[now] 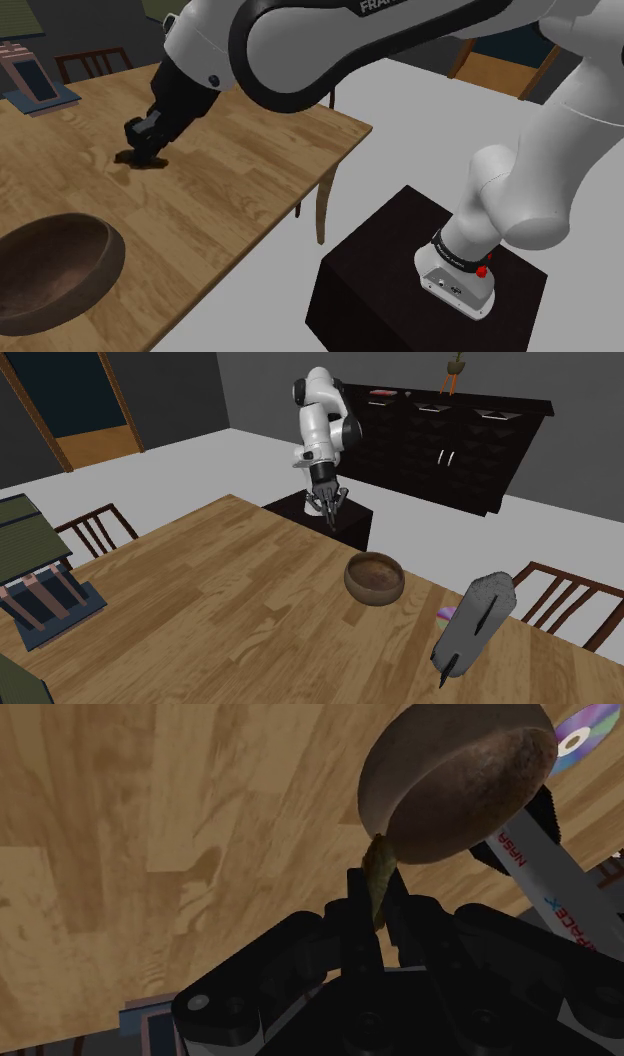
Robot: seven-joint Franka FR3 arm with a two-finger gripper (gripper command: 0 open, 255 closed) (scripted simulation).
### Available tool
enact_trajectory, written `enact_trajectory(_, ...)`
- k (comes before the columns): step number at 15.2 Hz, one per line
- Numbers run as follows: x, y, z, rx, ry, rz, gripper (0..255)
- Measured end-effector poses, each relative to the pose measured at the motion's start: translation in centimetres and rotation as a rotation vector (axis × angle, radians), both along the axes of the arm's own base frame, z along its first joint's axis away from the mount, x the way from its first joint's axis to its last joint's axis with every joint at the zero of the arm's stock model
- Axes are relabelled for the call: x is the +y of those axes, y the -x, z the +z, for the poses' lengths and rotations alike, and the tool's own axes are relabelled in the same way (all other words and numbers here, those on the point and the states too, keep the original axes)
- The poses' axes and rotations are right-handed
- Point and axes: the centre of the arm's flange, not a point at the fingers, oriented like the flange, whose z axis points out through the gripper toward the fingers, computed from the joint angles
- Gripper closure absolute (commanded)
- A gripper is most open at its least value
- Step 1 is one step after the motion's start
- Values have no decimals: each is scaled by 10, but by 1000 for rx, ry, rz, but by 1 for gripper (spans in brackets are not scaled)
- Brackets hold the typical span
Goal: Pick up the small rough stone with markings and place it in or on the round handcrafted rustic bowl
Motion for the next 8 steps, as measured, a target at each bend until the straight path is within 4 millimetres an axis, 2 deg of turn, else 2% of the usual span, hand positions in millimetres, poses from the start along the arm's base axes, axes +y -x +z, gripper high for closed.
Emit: enact_trajectory(8, 104, 6, 2, 1, -1, 0, 255)
